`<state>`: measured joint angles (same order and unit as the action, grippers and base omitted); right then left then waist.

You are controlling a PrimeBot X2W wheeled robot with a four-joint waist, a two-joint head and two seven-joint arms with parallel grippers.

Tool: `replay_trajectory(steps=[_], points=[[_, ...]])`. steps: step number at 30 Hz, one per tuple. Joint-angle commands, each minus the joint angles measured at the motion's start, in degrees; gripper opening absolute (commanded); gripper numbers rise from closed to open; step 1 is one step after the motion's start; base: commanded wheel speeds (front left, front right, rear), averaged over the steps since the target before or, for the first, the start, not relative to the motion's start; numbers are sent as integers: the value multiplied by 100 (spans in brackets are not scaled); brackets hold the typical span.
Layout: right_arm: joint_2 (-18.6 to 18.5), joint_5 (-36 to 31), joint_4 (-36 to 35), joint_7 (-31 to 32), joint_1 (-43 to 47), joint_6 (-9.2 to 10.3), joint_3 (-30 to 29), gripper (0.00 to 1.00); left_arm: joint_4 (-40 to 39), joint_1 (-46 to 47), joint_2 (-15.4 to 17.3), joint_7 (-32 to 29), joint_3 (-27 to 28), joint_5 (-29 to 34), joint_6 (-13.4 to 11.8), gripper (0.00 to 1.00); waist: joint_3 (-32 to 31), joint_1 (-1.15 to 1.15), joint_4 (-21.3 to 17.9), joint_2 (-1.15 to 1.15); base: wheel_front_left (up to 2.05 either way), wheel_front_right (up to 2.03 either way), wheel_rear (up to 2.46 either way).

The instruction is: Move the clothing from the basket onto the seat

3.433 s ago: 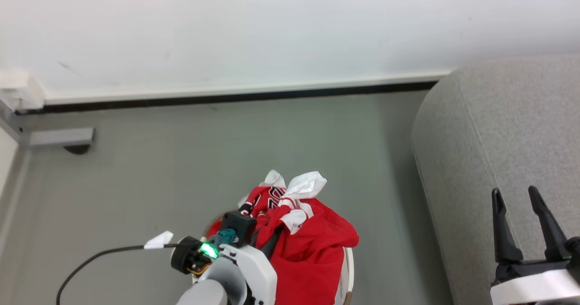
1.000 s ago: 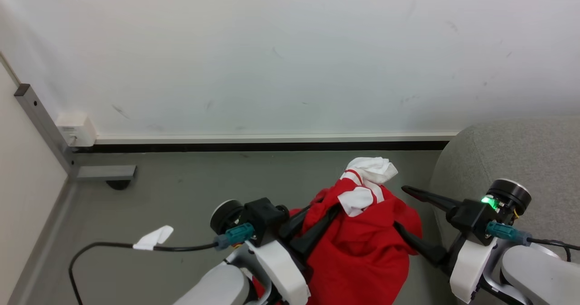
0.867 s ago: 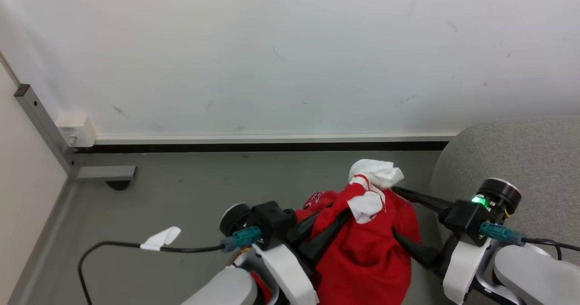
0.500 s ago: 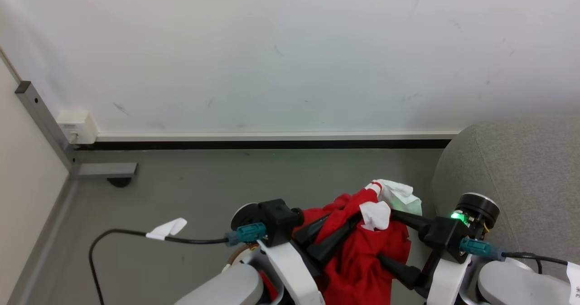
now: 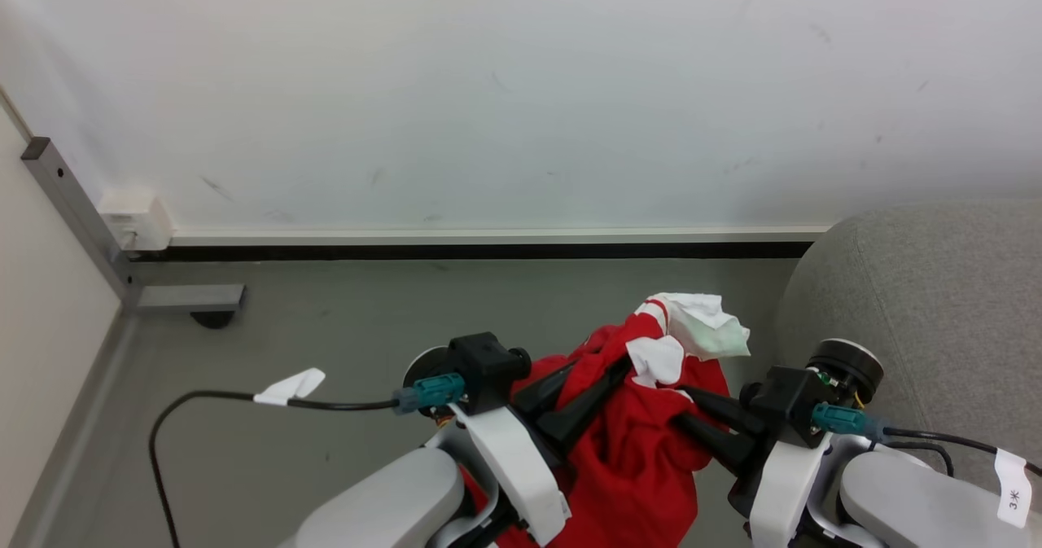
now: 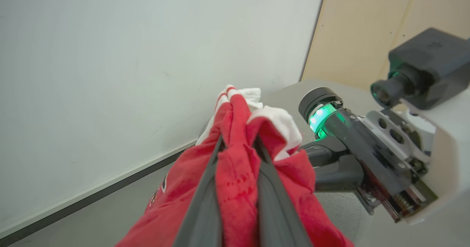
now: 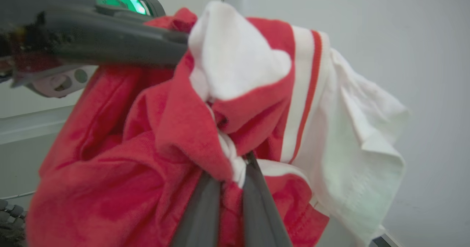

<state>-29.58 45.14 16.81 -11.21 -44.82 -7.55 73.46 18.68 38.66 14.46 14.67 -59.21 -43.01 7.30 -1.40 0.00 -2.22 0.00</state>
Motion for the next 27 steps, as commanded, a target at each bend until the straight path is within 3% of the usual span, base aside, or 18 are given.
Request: replay_trajectory(steps=[1, 12, 14, 16, 17, 20, 22, 23, 27], points=[[40, 57, 74, -69, -112, 12, -9, 0, 55, 68, -16, 32, 14, -30, 22, 0, 10, 0, 6, 0, 0, 0, 0], [214, 210, 580, -282, -281, 12, -9, 0, 323, 31, -103, 51, 229, 211, 14, 3, 67, 0, 80, 0, 0, 0, 0], [264, 194, 673, -319, -340, 13, -9, 0, 334, -17, -140, 52, 326, 255, 7, 37, 74, 0, 95, 0, 0, 0, 0], [322, 187, 739, -360, -351, 12, -8, 0, 354, -70, -173, 51, 413, 345, 8, 60, 78, 0, 111, 0, 0, 0, 0], [346, 182, 781, -362, -362, 12, -8, 0, 372, -93, -184, 49, 446, 389, 8, 65, 78, 0, 119, 0, 0, 0, 0], [365, 202, 876, -394, -414, 12, -10, 0, 421, -149, -216, 48, 543, 502, 9, 69, 83, 0, 141, 0, 0, 0, 0], [384, 209, 936, -399, -435, 12, -28, 0, 453, -174, -235, 48, 616, 576, 9, 94, 89, 0, 154, 0, 0, 0, 0], [400, 206, 956, -399, -442, 12, -46, 0, 479, -190, -247, 49, 654, 588, 10, 100, 93, 0, 158, 0, 0, 0, 0], [425, 142, 943, -403, -391, 12, -141, 0, 552, -262, -318, 49, 768, 705, 11, 100, 108, 0, 167, 0, 0, 0, 0]])
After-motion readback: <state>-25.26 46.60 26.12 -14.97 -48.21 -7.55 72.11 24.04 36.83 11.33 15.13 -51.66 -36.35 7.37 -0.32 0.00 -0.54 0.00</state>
